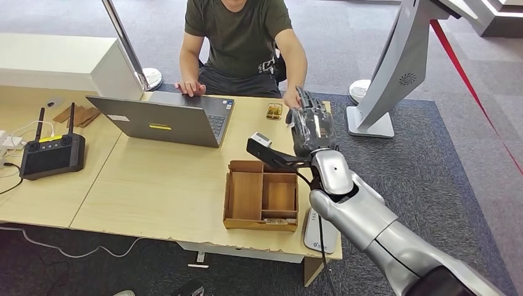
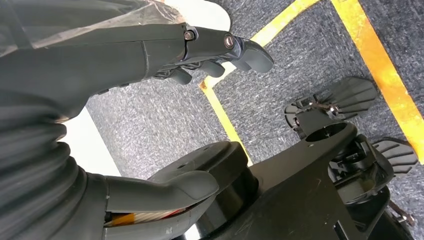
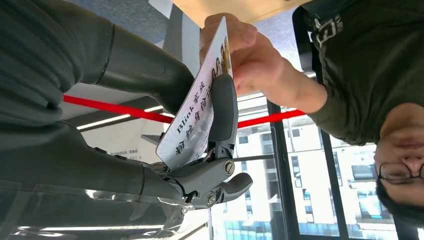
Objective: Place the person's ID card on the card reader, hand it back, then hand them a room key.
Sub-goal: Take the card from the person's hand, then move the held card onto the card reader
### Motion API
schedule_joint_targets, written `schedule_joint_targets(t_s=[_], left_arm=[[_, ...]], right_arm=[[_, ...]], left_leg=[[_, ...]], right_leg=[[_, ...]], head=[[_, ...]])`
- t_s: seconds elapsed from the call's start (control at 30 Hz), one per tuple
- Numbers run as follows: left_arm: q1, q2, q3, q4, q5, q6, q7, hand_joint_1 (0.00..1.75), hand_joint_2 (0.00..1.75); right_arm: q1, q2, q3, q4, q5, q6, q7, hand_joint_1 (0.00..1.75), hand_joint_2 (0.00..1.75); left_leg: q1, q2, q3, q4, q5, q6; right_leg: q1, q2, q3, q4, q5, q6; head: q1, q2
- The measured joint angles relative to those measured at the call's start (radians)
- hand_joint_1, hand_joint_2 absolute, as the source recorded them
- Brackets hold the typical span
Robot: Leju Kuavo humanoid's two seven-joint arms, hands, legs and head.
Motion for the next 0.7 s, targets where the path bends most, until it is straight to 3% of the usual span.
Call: schedule_joint_targets(t_s=[0.43, 0.7], left_arm=[[0.004, 0.0, 0.0, 0.001, 0.011, 0.007, -0.01, 0.0, 1.75], [0.031, 0.009, 0.006, 0.003, 0.037, 0.034, -0.039, 0.0, 1.75]], right_arm=[[0.065, -0.061, -0.032, -0.105, 0.003, -0.088, -0.004, 1.75, 1.75], [0.237, -0.157, -0.128, -0.286, 0.015, -0.169, -0.002, 1.75, 1.75]], left_leg=[[0.0, 0.0, 0.0, 0.0, 0.0, 0.0], [0.0, 0.0, 0.0, 0.0, -0.001, 0.0]], right_leg=[[0.0, 0.0, 0.0, 0.0, 0.0, 0.0], [0.0, 0.001, 0.0, -0.001, 0.0, 0.0]], head=[[0.0, 0.0], [0.0, 0.0]])
